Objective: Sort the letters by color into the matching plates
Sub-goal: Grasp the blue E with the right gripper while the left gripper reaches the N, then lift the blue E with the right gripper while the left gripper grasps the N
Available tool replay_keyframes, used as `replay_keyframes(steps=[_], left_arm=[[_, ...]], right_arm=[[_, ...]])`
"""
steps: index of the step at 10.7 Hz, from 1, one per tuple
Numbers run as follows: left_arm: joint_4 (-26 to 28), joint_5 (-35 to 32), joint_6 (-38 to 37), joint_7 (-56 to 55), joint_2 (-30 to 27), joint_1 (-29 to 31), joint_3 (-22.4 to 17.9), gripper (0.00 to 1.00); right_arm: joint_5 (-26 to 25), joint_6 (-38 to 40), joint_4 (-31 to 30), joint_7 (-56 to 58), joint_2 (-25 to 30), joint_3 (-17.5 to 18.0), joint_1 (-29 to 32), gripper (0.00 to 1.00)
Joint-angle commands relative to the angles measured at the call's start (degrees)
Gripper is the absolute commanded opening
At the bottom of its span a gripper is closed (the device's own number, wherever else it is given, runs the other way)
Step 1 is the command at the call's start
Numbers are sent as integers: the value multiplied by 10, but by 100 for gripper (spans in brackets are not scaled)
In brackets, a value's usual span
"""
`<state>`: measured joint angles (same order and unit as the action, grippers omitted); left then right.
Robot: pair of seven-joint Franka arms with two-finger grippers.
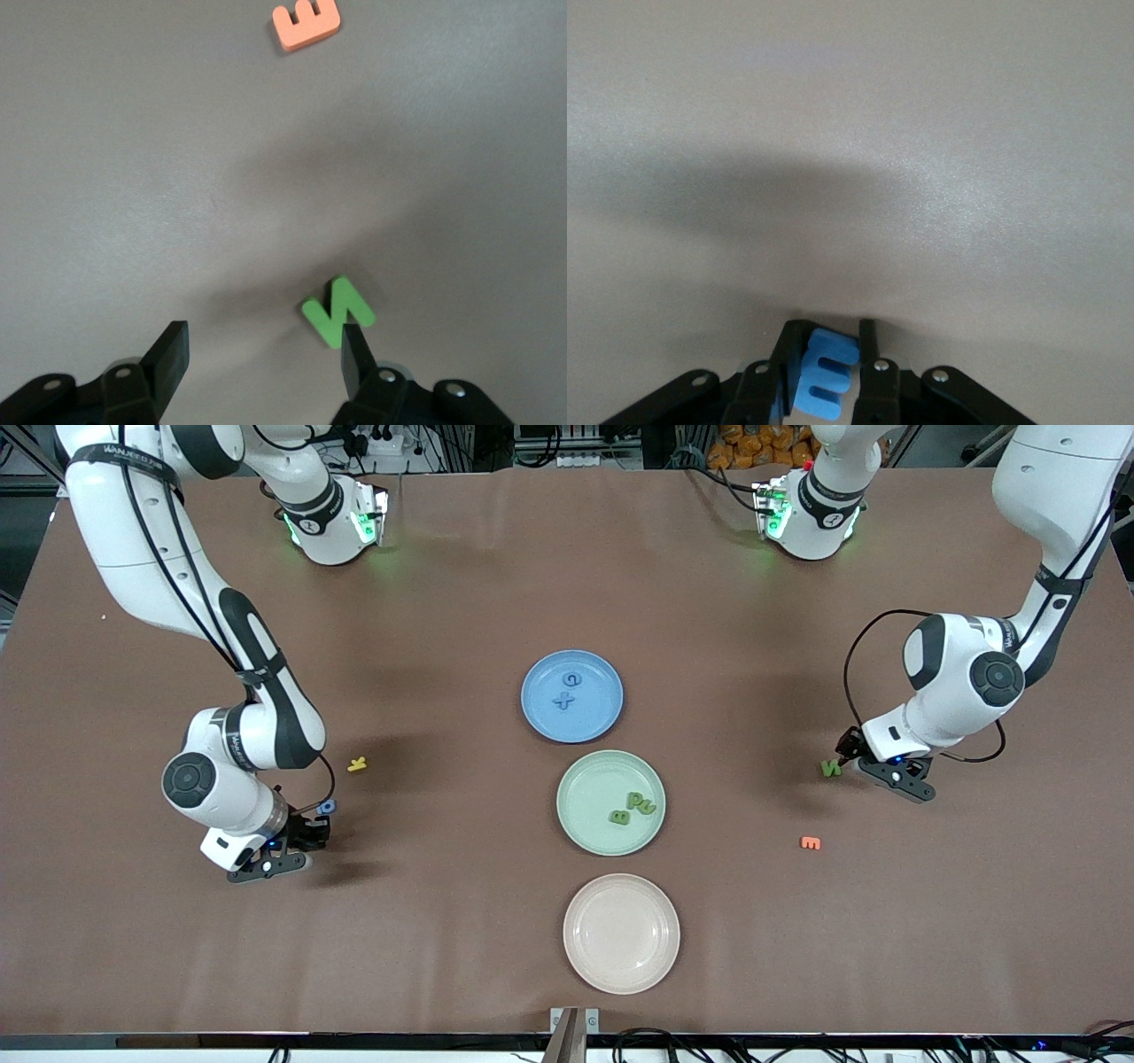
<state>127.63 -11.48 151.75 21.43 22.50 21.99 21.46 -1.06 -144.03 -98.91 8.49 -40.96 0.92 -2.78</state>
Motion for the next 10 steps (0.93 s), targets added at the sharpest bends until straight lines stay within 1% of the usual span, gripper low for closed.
replay_keyframes(steps=[1, 2, 3, 4, 7, 10], left_arm=[[24, -2, 8, -80, -21, 4, 16, 72], [26, -2, 7, -115, -20, 2, 17, 72], [26, -2, 7, -163, -16, 0, 23, 73], [25, -1, 7, -188, -14, -3, 24, 73], [25, -1, 7, -297, -10, -26, 24, 71], [23, -1, 8, -334, -2, -27, 22, 66]], right_arm=[[-7, -3, -6, -1, 9, -1, -2, 22], [-6, 7, -3, -1, 14, -1, -5, 22], [-3, 30, -1, -2, 24, -2, -10, 22], [-2, 57, 6, -1, 36, -9, -16, 22], [2, 123, 11, -6, 69, -10, -30, 22], [5, 171, 11, -67, 97, -14, -76, 23]])
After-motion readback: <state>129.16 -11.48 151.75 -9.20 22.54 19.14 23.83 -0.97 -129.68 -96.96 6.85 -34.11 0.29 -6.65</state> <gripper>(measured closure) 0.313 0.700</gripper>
